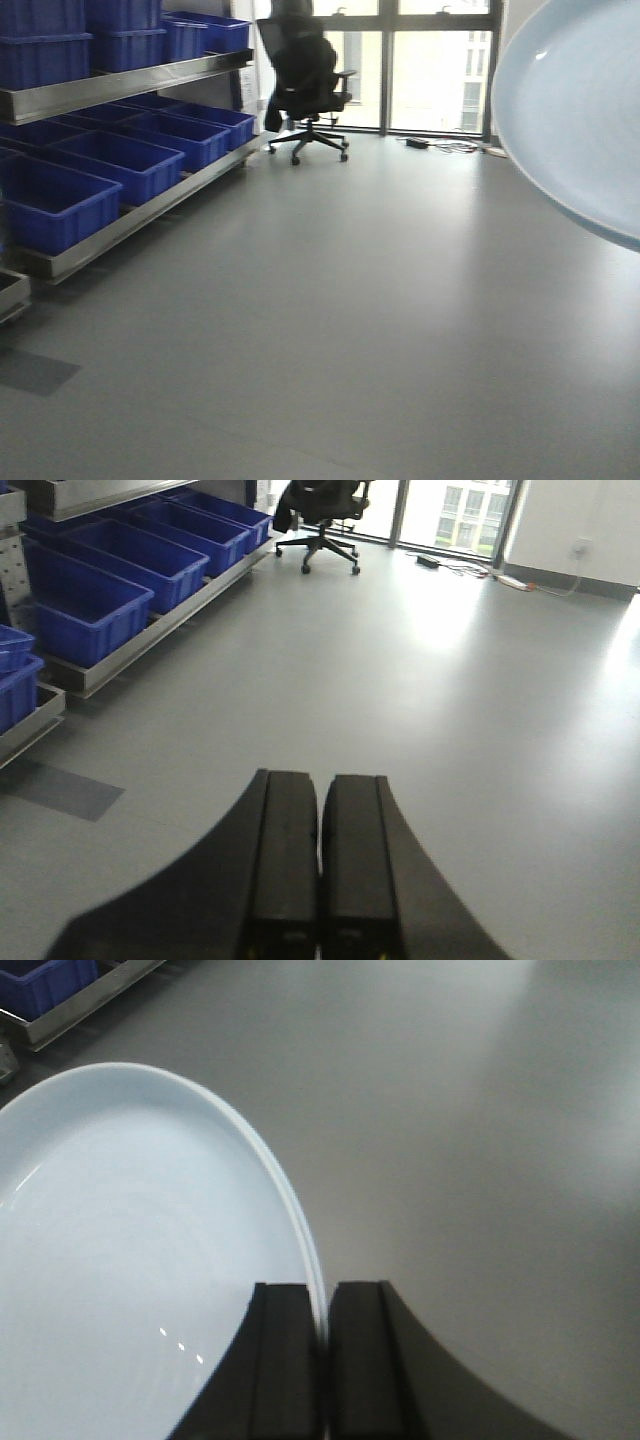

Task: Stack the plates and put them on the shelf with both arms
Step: 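Carry the plate stack in the right gripper up to the blue-bin shelf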

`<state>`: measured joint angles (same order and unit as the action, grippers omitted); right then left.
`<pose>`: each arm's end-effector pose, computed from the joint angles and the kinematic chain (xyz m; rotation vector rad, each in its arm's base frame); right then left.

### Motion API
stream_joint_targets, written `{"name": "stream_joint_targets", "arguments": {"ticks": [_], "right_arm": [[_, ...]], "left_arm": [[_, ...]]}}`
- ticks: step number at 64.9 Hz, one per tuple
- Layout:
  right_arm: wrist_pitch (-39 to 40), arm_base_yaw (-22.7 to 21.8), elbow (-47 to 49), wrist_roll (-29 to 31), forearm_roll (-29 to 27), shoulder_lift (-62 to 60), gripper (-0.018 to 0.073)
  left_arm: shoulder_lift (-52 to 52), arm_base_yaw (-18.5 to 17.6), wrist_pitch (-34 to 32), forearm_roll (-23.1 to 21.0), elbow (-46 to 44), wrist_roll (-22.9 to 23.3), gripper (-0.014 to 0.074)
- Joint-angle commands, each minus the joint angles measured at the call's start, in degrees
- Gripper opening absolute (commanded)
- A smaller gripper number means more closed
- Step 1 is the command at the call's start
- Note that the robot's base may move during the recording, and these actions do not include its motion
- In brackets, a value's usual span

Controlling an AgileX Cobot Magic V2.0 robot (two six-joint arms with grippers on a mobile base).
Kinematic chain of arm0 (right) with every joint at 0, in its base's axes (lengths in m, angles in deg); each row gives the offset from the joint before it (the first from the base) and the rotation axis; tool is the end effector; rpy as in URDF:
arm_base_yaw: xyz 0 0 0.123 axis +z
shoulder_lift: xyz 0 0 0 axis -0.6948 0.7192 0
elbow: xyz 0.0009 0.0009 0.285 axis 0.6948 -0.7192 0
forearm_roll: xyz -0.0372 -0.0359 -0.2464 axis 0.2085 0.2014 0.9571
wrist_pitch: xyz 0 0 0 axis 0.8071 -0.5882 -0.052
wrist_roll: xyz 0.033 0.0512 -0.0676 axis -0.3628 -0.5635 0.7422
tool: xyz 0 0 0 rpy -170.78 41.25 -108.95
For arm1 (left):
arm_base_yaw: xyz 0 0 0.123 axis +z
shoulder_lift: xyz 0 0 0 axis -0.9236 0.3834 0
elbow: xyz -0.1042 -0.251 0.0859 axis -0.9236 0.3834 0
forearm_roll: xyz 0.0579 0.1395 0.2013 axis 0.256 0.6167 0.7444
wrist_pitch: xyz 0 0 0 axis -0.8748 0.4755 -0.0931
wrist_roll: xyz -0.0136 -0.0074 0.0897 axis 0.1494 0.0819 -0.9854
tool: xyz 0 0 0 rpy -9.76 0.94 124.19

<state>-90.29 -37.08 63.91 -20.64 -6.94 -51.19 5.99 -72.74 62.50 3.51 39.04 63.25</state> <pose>0.1068 0.0101 0.3241 -0.0485 1.9794 0.0811 0.0771 -0.0087 0.2571 0.0135 1.7394 -0.1498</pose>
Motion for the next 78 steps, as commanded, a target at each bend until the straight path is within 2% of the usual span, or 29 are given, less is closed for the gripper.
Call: {"name": "stream_joint_targets", "arguments": {"ticks": [1,78], "right_arm": [[5.32,-0.28,1.77,0.20,0.19,0.12,0.0050],[5.39,-0.28,1.77,0.20,0.19,0.12,0.0050]], "left_arm": [[0.78,0.17,-4.76,-0.13,-1.75,0.51,0.0099],[0.78,0.17,-4.76,-0.13,-1.75,0.51,0.0099]]}}
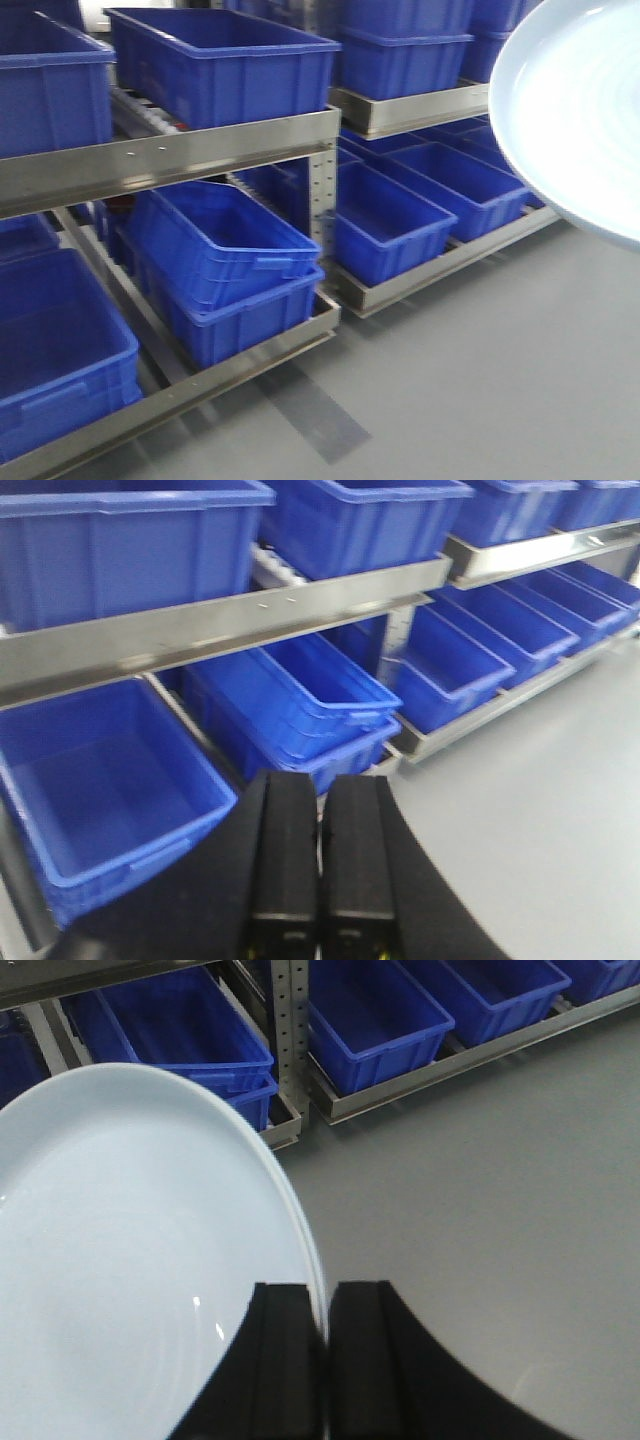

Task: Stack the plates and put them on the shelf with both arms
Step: 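Carry the plate stack in the right gripper up to the blue-bin shelf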

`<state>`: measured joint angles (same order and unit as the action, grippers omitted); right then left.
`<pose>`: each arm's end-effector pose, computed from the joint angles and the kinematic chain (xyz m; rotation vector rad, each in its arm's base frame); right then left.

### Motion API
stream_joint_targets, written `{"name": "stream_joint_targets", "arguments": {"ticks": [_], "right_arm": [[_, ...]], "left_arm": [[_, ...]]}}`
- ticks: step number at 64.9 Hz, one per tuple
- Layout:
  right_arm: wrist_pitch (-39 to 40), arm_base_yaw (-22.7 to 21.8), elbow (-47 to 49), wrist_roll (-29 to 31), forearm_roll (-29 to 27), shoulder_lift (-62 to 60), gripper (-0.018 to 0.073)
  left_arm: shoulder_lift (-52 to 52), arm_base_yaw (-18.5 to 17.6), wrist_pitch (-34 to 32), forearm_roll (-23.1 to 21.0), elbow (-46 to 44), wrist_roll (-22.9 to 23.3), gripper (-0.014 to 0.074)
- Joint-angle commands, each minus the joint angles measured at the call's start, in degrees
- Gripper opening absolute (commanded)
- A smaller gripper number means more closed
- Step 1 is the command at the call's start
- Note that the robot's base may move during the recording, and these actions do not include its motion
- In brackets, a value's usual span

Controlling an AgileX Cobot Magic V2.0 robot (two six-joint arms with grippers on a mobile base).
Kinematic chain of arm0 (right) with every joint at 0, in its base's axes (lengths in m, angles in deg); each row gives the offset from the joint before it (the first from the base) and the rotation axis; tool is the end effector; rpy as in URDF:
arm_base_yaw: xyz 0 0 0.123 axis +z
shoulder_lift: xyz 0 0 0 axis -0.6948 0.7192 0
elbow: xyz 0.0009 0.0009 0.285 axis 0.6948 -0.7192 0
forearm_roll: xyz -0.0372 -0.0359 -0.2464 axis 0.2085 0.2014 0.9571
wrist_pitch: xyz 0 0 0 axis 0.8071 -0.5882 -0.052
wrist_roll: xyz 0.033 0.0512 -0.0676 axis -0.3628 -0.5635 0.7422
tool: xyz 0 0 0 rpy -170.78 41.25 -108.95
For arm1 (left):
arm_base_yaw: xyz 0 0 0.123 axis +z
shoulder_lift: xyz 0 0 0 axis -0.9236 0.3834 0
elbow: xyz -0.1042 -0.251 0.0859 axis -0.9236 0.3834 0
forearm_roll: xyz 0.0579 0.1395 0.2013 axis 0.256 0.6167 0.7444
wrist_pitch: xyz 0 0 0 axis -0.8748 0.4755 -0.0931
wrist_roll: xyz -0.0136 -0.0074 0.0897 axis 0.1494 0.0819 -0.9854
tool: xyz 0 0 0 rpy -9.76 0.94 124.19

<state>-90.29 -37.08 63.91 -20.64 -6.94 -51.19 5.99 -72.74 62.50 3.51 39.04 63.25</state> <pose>0.1068 0.0101 0.3241 -0.0485 1.9794 0.0811 0.0771 -0.0087 0.2571 0.0135 1.7394 -0.1498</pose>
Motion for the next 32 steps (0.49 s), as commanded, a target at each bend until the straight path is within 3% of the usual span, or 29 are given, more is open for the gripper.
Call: {"name": "stream_joint_targets", "arguments": {"ticks": [1,32], "right_arm": [[5.32,-0.28,1.77,0.20,0.19,0.12,0.0050],[5.32,-0.28,1.77,0.20,0.19,0.12,0.0050]], "left_arm": [[0.78,0.17,-4.76,-0.13,-1.75,0.51,0.0099],[0.78,0.17,-4.76,-0.13,-1.75,0.51,0.0099]]}}
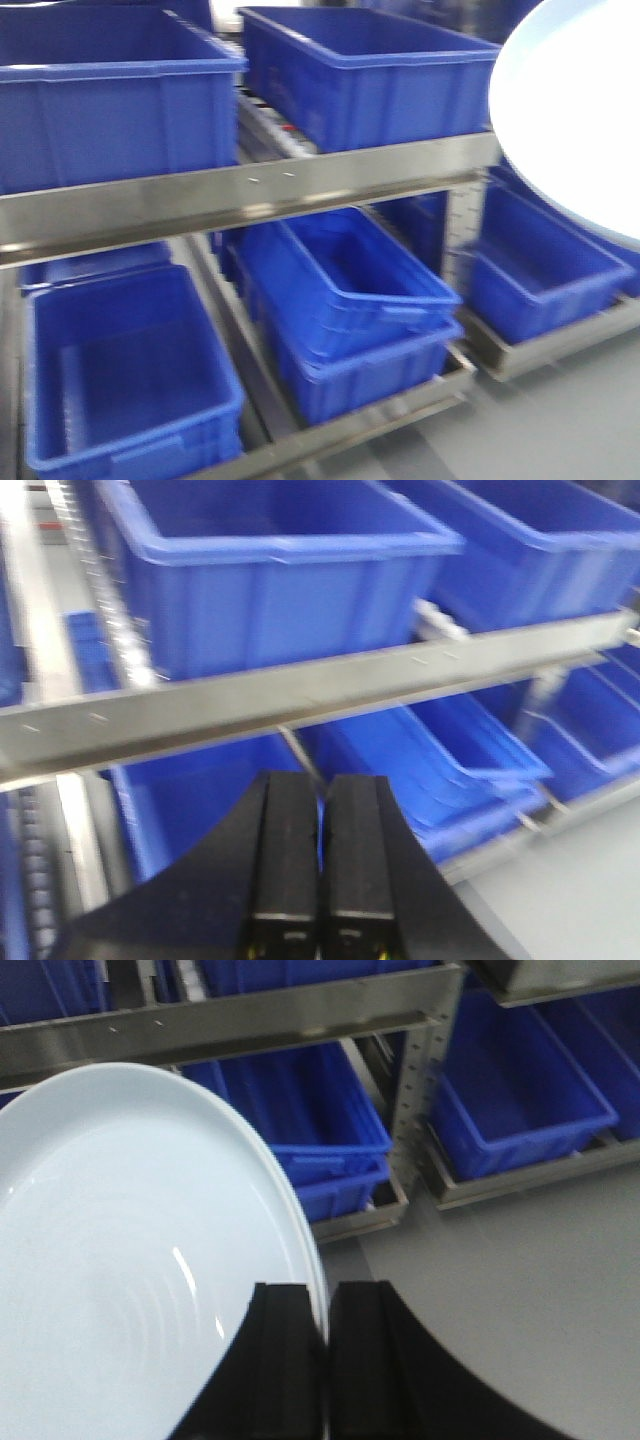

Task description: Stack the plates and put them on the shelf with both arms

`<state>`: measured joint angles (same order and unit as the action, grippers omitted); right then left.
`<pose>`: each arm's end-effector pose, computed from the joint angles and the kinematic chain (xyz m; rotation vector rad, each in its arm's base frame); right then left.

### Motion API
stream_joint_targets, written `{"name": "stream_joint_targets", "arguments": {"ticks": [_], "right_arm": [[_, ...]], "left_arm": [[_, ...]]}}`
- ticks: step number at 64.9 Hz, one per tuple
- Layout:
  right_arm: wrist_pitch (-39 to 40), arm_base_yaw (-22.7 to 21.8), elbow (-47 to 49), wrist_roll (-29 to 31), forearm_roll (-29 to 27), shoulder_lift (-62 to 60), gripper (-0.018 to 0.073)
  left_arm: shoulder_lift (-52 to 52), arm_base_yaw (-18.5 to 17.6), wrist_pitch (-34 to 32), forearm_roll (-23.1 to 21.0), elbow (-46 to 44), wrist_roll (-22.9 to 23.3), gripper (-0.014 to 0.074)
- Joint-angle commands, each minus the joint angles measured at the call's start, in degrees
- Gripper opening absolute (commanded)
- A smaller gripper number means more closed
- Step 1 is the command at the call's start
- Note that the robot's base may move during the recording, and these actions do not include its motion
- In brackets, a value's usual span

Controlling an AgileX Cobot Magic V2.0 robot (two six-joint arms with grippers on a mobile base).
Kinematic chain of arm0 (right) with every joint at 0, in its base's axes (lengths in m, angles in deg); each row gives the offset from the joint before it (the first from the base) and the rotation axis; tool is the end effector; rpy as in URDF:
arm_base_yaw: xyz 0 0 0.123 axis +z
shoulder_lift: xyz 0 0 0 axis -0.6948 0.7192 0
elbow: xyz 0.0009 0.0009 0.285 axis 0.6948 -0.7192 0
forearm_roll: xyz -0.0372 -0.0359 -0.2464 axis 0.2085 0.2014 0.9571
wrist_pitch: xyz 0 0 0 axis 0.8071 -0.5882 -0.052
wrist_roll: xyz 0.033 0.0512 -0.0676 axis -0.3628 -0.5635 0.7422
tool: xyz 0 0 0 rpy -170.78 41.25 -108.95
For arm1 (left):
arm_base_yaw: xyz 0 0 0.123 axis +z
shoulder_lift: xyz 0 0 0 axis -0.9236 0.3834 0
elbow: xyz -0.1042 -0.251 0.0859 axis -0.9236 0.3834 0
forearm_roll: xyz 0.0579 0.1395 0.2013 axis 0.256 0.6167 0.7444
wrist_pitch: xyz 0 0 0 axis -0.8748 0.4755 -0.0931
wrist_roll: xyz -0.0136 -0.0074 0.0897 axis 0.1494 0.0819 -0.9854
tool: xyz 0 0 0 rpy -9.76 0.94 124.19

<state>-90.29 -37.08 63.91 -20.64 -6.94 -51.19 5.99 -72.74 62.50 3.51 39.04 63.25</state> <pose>0.1068 0.0101 0.3241 -0.0485 1.9794 0.0811 0.0771 -0.0087 0.2571 0.0135 1.7394 -0.1498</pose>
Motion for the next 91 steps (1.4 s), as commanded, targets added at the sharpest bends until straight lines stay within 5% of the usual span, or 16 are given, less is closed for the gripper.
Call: {"name": "stream_joint_targets", "arguments": {"ticks": [1,91], "right_arm": [[5.32,-0.28,1.77,0.20,0.19,0.12,0.0050],[5.32,-0.28,1.77,0.20,0.19,0.12,0.0050]], "left_arm": [[0.78,0.17,-4.76,-0.13,-1.75,0.51,0.0099],[0.78,0.17,-4.76,-0.13,-1.75,0.51,0.0099]]}}
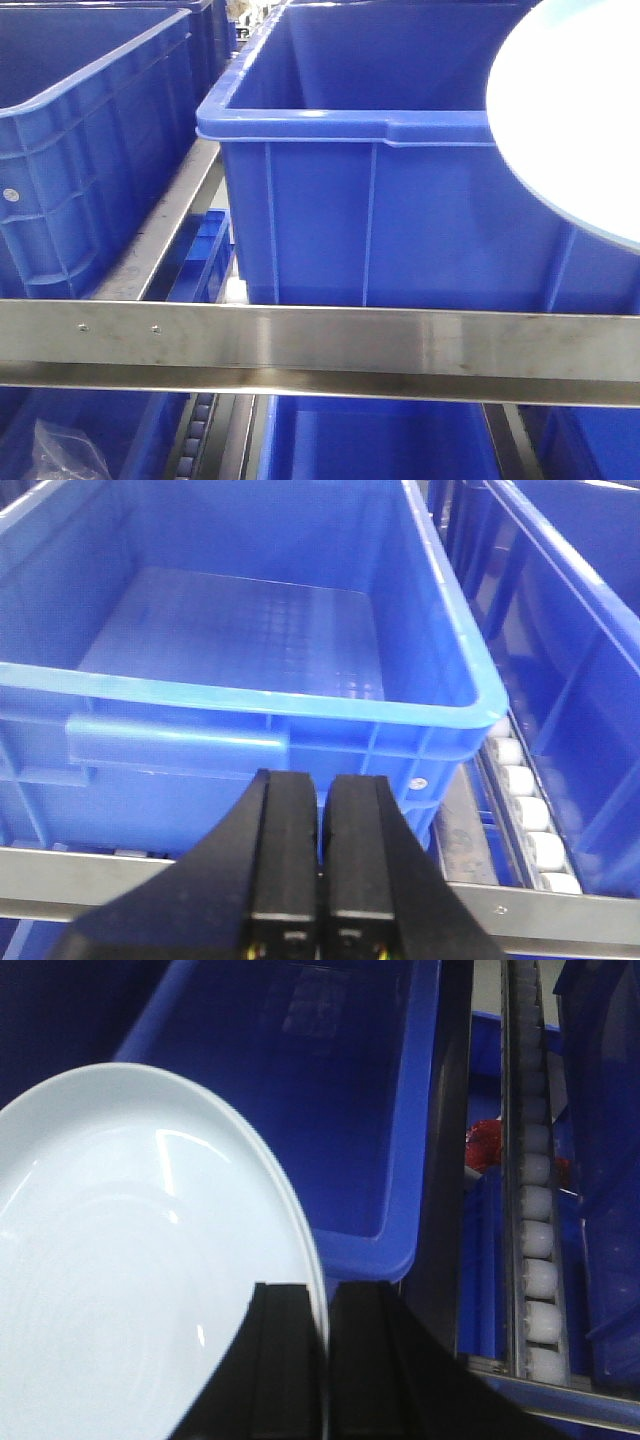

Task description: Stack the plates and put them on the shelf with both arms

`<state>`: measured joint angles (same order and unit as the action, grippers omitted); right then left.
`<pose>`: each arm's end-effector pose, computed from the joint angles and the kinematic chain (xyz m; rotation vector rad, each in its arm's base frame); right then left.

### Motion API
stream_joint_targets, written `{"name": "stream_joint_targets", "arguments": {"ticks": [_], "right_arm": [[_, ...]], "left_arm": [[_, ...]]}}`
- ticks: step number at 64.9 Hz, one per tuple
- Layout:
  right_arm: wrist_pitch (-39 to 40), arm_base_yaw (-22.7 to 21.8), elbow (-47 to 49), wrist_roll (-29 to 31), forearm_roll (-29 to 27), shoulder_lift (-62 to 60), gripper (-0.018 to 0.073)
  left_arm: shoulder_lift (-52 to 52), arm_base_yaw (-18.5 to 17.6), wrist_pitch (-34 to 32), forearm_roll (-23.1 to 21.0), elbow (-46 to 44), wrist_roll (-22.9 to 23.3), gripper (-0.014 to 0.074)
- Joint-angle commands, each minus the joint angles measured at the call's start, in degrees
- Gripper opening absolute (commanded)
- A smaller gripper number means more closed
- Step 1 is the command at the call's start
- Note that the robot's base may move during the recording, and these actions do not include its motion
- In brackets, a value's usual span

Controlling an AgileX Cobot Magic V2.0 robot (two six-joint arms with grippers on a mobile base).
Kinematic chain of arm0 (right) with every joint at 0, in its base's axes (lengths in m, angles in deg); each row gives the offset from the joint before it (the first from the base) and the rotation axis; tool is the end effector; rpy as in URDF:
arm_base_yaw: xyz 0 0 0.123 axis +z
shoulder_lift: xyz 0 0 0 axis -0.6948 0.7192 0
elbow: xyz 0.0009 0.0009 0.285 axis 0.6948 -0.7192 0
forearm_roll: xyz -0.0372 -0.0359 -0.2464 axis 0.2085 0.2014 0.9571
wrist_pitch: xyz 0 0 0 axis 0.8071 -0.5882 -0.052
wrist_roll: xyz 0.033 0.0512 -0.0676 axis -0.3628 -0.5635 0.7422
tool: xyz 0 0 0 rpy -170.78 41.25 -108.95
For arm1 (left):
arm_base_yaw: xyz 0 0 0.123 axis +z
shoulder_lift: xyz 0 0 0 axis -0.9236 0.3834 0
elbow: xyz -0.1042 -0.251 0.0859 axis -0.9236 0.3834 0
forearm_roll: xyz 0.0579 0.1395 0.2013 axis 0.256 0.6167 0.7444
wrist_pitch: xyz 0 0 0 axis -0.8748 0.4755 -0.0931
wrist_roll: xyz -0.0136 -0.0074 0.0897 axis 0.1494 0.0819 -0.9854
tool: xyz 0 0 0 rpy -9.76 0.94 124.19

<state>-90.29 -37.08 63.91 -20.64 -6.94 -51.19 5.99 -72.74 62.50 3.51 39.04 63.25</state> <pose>0.1068 0.0101 0.3241 -0.0485 1.9794 0.0811 0.0771 -0.0087 0.2571 0.0135 1.7394 -0.1498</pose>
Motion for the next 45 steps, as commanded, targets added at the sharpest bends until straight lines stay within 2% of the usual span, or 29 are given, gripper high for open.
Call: {"name": "stream_joint_targets", "arguments": {"ticks": [1,45], "right_arm": [[5.32,-0.28,1.77,0.20,0.19,0.12,0.0050],[5.32,-0.28,1.77,0.20,0.19,0.12,0.0050]], "left_arm": [[0.78,0.17,-4.76,-0.13,-1.75,0.51,0.0099],[0.78,0.17,-4.76,-0.13,-1.75,0.51,0.0099]]}}
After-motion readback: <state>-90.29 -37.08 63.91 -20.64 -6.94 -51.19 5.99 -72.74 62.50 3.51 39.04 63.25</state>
